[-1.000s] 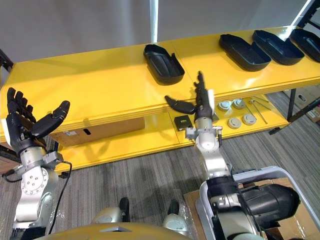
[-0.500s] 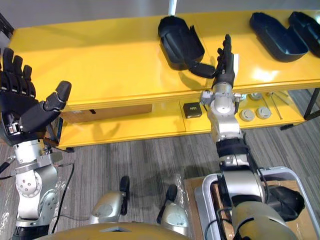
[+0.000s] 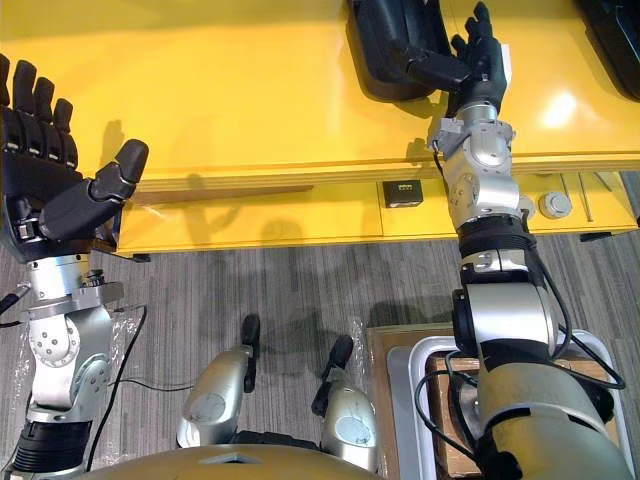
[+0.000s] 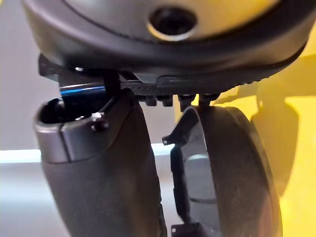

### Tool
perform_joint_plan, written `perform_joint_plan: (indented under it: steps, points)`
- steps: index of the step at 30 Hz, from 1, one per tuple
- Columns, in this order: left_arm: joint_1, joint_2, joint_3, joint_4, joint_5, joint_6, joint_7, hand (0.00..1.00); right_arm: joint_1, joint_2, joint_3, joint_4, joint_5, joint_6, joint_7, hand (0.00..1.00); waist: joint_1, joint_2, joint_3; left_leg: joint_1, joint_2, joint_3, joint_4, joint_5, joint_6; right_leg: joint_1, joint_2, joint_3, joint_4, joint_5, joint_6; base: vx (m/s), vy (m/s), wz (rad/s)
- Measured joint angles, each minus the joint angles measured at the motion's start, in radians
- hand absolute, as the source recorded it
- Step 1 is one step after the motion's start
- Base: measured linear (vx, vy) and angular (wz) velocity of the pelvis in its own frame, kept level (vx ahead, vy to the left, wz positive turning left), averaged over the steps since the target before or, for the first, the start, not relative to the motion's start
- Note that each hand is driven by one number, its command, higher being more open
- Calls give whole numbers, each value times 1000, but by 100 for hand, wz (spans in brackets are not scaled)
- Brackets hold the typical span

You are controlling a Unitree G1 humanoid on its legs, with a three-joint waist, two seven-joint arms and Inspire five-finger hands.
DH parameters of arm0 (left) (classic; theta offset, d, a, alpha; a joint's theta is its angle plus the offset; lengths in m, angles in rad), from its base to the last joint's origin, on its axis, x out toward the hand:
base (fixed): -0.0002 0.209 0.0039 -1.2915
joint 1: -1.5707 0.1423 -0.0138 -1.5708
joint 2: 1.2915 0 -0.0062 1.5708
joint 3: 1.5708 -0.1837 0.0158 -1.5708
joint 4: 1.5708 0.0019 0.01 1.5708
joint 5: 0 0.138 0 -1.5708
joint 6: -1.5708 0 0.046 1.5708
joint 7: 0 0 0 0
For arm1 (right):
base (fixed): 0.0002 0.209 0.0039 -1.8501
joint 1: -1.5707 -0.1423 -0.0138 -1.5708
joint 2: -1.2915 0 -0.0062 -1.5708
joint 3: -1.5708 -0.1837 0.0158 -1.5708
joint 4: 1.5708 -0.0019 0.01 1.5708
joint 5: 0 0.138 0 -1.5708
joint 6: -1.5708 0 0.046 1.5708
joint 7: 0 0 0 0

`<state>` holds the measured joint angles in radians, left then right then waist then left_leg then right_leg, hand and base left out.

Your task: Walk over and take three plastic housings, then place them on the shelf

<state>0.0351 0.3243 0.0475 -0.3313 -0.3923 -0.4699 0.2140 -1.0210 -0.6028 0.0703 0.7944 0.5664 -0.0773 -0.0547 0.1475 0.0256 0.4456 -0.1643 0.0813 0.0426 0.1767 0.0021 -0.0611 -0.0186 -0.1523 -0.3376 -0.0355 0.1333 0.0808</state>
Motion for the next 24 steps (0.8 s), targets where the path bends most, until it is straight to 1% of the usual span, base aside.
perform_joint_plan:
  steps: [3, 6, 10, 11, 17, 21, 24]
  points:
    - [1, 2, 0, 9, 0, 0, -9, 100, -6, -24, 27, 2, 4, 0, 55, 100, 10, 3, 8, -5, 1, -2, 14, -5, 1, 0, 1, -2, 5, -1, -2, -64, 28, 1]
    - [1, 7, 0, 9, 0, 0, -15, 100, -6, -27, 39, 6, 9, 0, 85, 100, 13, 2, 9, -5, 3, -8, 16, -5, 0, 1, 1, -9, 15, -6, -8, -55, 18, 4]
    - [1, 9, 3, 9, -1, 0, -26, 100, -6, -27, 40, 6, 9, 0, 95, 100, 15, -5, 13, -5, 6, -7, 16, -3, 0, 1, 8, -11, 16, -6, -8, -29, 7, 0]
    - [1, 9, 5, 9, -1, 0, -31, 100, -5, -27, 39, 6, 9, 0, 93, 100, 15, -9, 15, -5, 6, -7, 16, -3, -1, 1, 4, -13, 16, -6, -8, 0, 0, 0]
    - [2, 9, 9, 1, -1, 0, -40, 100, 15, -27, 16, 5, 4, 0, 61, 100, 12, -11, 17, -1, 3, -2, 10, -2, -1, 1, -2, -14, 16, -6, -7, 2, 11, 0]
    - [10, 8, 9, -19, -1, 0, -40, 100, 36, -27, -9, -8, -21, -2, 14, 100, 11, -11, 17, 5, 1, 5, 8, -2, -1, 2, -5, -12, 16, -5, -7, 3, 13, -2]
    - [19, 7, 8, -27, 1, 0, -39, 100, 66, -32, -35, -71, -159, -46, -54, 100, 9, -11, 17, 17, 1, 12, -5, 0, -1, 3, -5, -7, 16, -6, -7, -1, 18, -6]
